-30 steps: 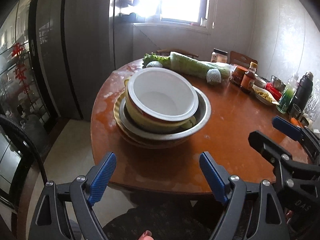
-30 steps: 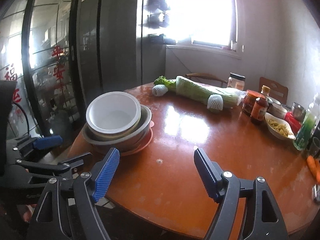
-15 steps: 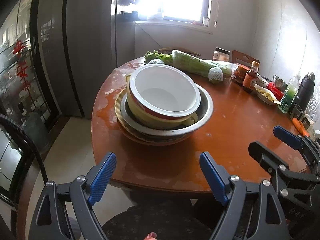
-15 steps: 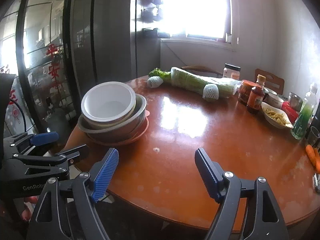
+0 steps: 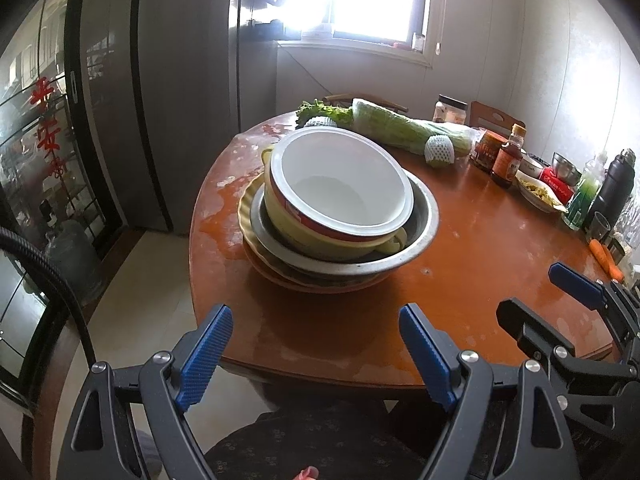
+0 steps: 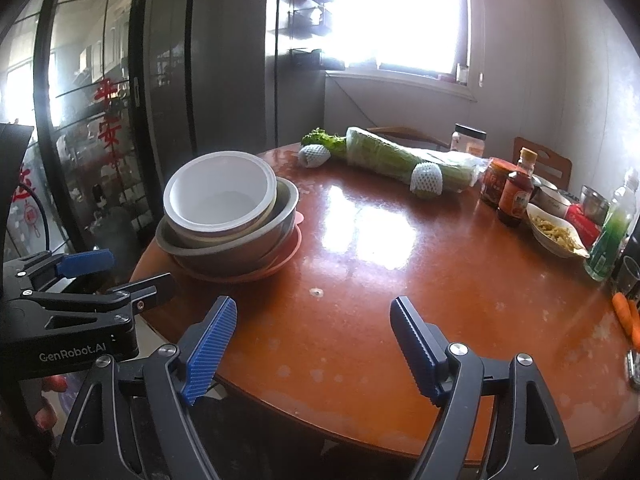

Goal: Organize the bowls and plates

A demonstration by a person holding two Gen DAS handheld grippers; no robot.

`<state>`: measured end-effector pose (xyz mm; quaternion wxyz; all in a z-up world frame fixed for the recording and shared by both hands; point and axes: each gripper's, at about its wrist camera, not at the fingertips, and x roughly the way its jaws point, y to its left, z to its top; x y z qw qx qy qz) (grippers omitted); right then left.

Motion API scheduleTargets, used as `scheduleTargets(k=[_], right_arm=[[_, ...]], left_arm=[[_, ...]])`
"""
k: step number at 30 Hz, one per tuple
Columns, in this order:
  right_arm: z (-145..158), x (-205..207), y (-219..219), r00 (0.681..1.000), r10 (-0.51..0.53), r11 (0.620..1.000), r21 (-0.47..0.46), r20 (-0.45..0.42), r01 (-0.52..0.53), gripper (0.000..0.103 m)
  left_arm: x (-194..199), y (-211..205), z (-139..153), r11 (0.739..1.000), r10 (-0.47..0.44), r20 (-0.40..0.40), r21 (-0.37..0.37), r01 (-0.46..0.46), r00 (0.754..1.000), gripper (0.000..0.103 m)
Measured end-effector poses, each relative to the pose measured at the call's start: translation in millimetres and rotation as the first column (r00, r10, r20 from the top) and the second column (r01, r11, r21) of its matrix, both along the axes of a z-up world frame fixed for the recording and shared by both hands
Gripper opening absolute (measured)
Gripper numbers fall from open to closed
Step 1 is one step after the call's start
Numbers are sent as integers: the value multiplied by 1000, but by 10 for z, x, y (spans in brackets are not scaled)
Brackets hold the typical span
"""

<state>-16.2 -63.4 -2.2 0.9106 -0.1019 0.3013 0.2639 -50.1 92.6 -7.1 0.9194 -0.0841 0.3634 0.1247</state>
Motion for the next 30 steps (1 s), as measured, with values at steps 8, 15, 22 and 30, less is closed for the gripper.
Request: scheduleTargets(k=[8,15,22,30], right_arm=[[-3,-5,2,1000,0,1000,-2,-1,0,81],[-5,-13,-3,1000,2,1000,-2,0,-2,81],[-14,-8,5,1000,3,1000,-6,-2,-3,81],[-41,17,6,1000,-3,1000,-5,-6,3,81]], left_arm=[[25,5,-21,1000,4,-8,3,-4,1000,85],[43,5,-32,1000,9,-14,6,-9,1000,85],[45,3,-49,1000,10,-25,15,-10,1000,85],[65,4,-69,1000,-6,-27,17,7,1000,85]])
